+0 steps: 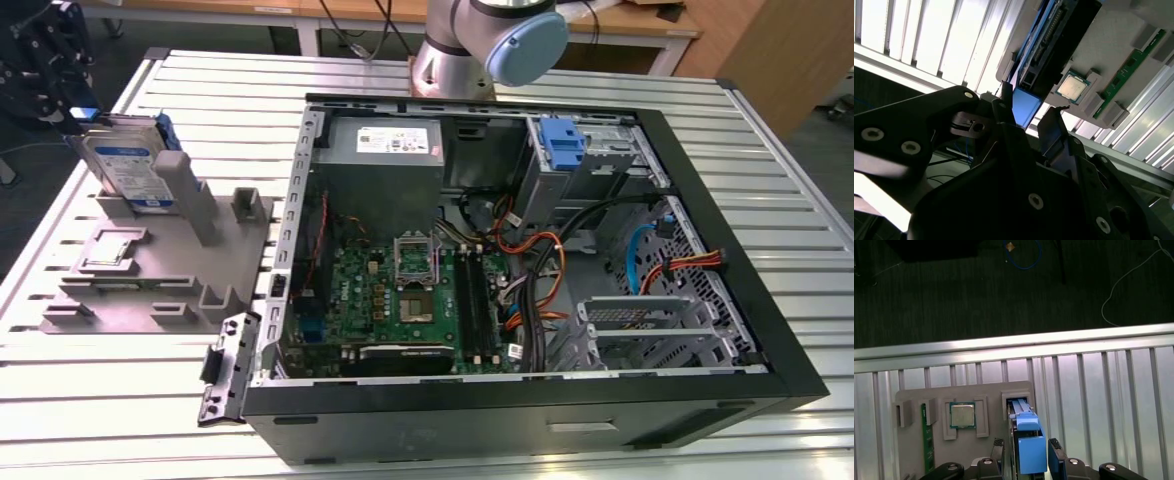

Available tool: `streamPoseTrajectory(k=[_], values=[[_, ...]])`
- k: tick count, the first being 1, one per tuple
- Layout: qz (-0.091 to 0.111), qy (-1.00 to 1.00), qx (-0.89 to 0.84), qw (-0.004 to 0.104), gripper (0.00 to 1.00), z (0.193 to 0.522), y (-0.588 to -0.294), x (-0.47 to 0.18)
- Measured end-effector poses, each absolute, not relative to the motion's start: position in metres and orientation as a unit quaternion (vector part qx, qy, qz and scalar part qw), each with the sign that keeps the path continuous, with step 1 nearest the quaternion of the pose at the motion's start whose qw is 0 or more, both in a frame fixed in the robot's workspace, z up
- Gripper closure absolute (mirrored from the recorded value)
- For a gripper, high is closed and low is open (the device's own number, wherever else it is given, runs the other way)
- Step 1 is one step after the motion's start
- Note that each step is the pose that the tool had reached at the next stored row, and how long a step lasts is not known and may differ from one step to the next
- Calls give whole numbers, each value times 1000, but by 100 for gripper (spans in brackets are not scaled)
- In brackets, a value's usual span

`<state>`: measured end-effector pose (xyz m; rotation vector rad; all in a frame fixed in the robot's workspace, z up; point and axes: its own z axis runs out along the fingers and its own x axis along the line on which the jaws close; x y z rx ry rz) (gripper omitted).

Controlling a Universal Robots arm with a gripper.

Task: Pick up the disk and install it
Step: 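Pick up the disk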

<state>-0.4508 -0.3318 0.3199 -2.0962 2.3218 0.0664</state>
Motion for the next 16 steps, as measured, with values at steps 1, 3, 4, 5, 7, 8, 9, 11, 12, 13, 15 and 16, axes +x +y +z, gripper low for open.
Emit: streamPoseTrajectory(k=[1,3,4,5,7,8,9,11,12,13,15,16], values=[[21,742,-670,6,53,320,-332,-451],[21,742,-670,6,53,320,-332,-451],[21,742,-670,6,53,320,-332,-451],[21,742,-670,6,53,320,-332,-451],[21,742,-670,6,53,320,-332,-451],[21,742,-670,6,53,320,-332,-451],[21,742,-670,6,53,320,-332,-451],[21,742,-670,6,53,319,-332,-451],[21,741,-671,7,53,319,-332,-451],[21,739,-673,7,53,319,-332,-451],[22,734,-679,6,53,319,-332,-451],[22,730,-683,6,53,318,-332,-451]])
